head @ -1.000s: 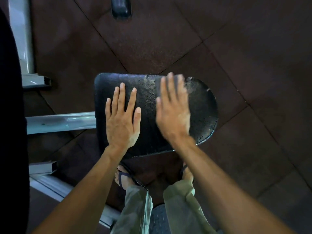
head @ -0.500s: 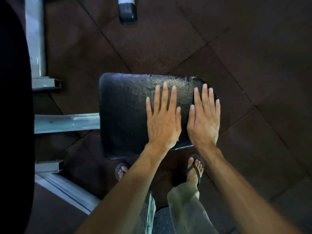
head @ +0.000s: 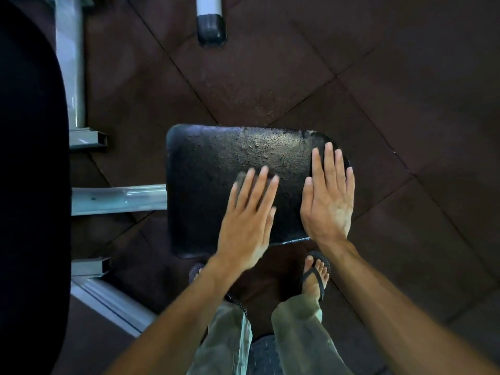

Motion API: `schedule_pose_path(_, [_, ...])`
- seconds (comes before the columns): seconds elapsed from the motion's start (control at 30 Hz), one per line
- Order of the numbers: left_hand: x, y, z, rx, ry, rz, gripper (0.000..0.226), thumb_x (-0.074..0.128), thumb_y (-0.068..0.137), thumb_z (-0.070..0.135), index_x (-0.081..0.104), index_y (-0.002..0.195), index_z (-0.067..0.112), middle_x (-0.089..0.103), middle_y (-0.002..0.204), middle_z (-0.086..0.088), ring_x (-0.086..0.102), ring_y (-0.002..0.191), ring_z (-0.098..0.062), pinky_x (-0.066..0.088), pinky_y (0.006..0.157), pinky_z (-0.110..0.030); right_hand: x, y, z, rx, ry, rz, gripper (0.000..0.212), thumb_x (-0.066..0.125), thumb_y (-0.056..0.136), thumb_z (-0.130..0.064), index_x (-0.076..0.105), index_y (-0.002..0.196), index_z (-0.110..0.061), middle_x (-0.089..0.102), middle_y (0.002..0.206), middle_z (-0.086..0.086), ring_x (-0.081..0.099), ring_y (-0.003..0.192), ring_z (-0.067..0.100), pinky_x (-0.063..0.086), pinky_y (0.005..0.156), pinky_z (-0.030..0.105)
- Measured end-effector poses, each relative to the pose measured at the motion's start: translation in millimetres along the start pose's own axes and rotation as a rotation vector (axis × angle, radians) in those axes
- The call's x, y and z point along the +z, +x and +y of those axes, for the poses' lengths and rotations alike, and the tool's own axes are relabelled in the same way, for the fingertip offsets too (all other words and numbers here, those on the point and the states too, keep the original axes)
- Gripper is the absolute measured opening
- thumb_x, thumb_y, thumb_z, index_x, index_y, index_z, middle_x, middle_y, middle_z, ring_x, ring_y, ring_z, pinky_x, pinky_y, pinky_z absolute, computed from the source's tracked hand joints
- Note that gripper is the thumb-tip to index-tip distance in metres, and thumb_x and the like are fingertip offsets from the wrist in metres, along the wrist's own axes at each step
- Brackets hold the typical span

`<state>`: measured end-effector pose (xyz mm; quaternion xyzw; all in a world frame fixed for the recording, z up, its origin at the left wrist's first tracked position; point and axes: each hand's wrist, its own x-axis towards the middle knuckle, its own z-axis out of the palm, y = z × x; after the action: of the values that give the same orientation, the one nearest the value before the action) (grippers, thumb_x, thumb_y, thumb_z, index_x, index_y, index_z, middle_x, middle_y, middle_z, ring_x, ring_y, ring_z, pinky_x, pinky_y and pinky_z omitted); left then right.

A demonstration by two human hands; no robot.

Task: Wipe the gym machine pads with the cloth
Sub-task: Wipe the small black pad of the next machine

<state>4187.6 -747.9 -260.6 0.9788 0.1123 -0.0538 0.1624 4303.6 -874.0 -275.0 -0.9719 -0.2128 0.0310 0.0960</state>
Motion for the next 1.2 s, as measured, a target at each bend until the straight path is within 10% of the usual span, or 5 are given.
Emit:
schedule_pose_path(0.27, [-35, 29, -100, -0.389, -0.041, 0.143, 0.055, 0.023, 0.107, 0.031, 0.015, 0.158, 0.014, 0.009, 0.167, -0.009, 0.002, 0.155, -0.028, 0.009, 0.125, -0.054, 2, 0, 2, -0.009, -0.021, -0.014, 0.055, 0.024, 0.104, -0.035, 0.016, 0.157, -0.019, 0.010, 0.166, 0.004, 0.008, 0.154, 0.020, 0.011, 0.125, 0.043])
schedule_pose_path(0.53, [-7, 40, 1, -0.029, -0.003, 0.029, 0.054, 0.020, 0.107, 0.035, 0.015, 0.159, 0.021, 0.007, 0.168, -0.004, 0.000, 0.155, -0.024, 0.004, 0.127, -0.047, 1, 0, 4, -0.022, -0.002, -0.017, 0.058, 0.029, 0.103, -0.037, 0.017, 0.157, -0.018, 0.012, 0.166, 0.006, 0.010, 0.154, 0.023, 0.013, 0.124, 0.046])
schedule_pose_path(0.77, [-25, 20, -67, -0.435, -0.008, 0.138, 0.055, 0.020, 0.107, 0.034, 0.013, 0.159, 0.018, 0.006, 0.168, -0.007, 0.001, 0.155, -0.027, 0.008, 0.126, -0.052, 0, -1, 4, -0.017, 0.013, -0.018, 0.057, 0.028, 0.104, -0.038, 0.017, 0.157, -0.019, 0.011, 0.166, 0.005, 0.009, 0.154, 0.023, 0.013, 0.125, 0.046])
schedule_pose_path(1.07, [-1, 44, 15, -0.060, -0.010, 0.015, 0.054, 0.021, 0.107, 0.035, 0.016, 0.159, 0.022, 0.008, 0.168, -0.004, 0.001, 0.155, -0.024, 0.007, 0.126, -0.049, 0, 1, 7, -0.032, 0.022, -0.011, 0.056, 0.028, 0.104, -0.036, 0.019, 0.156, -0.018, 0.013, 0.166, 0.006, 0.010, 0.154, 0.023, 0.012, 0.125, 0.045])
schedule_pose_path(1.2, [-31, 88, -52, -0.314, 0.018, 0.029, 0.054, 0.017, 0.107, 0.034, 0.010, 0.159, 0.021, 0.005, 0.168, -0.004, -0.002, 0.155, -0.024, 0.006, 0.126, -0.052, 0, 1, 6, -0.034, 0.038, -0.023, 0.056, 0.030, 0.104, -0.035, 0.019, 0.156, -0.018, 0.013, 0.166, 0.006, 0.010, 0.154, 0.023, 0.012, 0.125, 0.045])
